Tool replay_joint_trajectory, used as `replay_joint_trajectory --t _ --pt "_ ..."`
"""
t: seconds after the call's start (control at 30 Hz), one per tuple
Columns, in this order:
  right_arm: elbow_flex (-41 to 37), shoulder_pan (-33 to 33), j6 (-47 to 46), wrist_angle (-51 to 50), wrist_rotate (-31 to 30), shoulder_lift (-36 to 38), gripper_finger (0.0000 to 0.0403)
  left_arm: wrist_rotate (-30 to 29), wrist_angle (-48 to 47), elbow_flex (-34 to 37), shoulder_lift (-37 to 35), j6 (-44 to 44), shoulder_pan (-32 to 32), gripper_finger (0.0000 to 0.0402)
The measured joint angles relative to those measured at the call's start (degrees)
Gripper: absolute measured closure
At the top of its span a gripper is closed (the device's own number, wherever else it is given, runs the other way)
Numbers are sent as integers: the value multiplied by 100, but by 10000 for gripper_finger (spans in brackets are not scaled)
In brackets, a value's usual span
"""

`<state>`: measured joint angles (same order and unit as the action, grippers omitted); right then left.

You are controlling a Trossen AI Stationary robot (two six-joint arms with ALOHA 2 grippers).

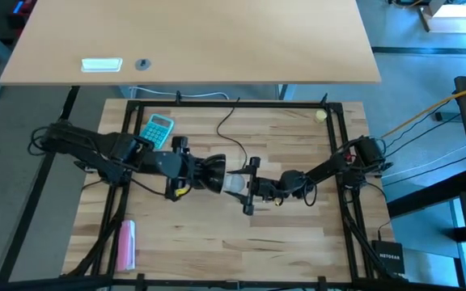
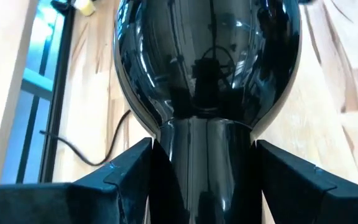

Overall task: Screw lightbulb
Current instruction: Insert the lightbulb into the black lamp

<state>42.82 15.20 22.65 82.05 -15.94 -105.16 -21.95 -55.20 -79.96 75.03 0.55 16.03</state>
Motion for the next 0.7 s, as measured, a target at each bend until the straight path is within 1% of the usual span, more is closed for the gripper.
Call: replay_joint_trajectory --t 0.03,0.07,0.13,0.23,0.33,0.43,0.57,0.67,0.7 --pt "28 -2 7 -23 -6 0 134 -60 -8 0 -5 -78 -2 161" --pt "77 -2 20 -88 -5 0 134 -123 -21 0 -7 -171 -2 146" --pt "170 2 31 -254 -10 1 134 -251 -9 0 -3 -382 -2 103" --pt "226 11 29 -434 -197 1 134 -311 -49 -46 -5 -741 -9 45" --pt "233 13 24 -434 -288 2 134 -288 -173 -254 -5 -1062 63 13" --pt "233 13 18 -436 -301 2 134 -258 -343 -520 -7 -1412 202 11" --pt "233 15 -35 -438 -362 2 134 -253 -1107 -728 -16 -2190 464 22" --pt "235 15 -35 -440 -420 2 134 -448 -1787 -670 -7 -2748 623 29" --pt "253 13 -42 -440 -449 2 134 -602 -1927 -603 -1 -2880 652 31"
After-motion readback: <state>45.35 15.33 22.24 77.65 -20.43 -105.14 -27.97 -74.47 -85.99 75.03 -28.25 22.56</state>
